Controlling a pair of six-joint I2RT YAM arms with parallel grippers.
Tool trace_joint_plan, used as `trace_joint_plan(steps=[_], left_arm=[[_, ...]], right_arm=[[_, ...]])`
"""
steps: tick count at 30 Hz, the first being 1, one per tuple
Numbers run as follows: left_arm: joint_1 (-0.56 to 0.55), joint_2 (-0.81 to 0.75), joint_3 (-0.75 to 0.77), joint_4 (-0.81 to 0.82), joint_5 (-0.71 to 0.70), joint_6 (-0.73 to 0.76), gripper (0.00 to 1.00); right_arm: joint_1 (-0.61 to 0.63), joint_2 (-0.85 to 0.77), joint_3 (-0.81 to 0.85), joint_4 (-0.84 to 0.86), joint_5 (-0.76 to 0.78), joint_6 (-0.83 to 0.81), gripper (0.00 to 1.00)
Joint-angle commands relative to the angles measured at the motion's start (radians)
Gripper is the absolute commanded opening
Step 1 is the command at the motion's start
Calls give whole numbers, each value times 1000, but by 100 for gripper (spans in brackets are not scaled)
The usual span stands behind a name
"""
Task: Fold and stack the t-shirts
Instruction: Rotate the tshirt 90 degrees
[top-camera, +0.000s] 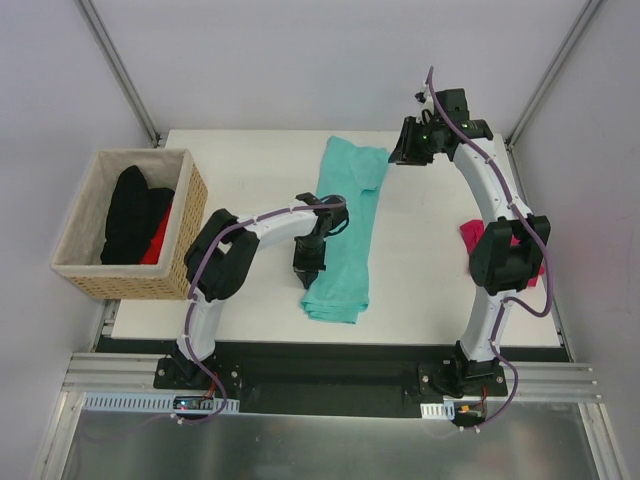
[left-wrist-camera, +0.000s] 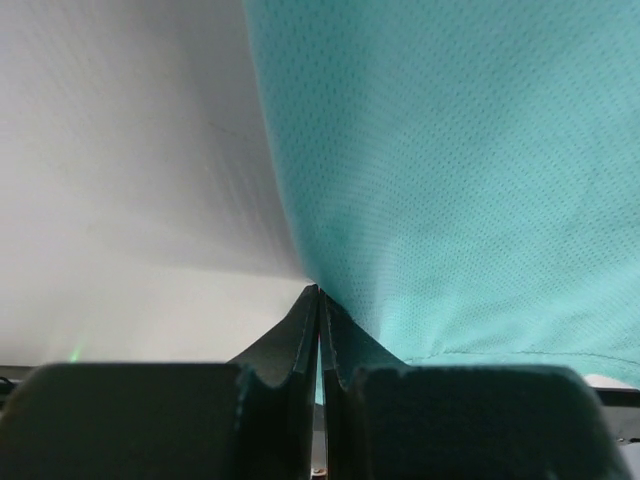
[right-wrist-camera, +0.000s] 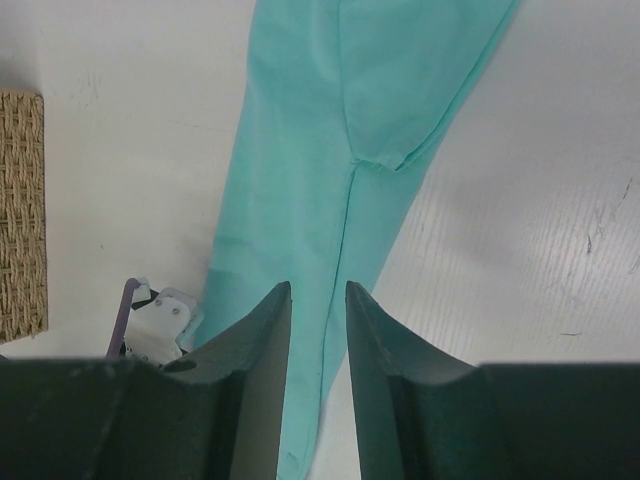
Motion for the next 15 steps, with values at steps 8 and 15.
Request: trace_joint_plan(steps=[8,15], left_arm=[[52,-91,64,-174,-165,16,2],[69,-179,105,-236,-213,40,2]], right_arm=[[3,-43,4,13,-12,7,31],[20,-33,-25,-30,17,9,30]])
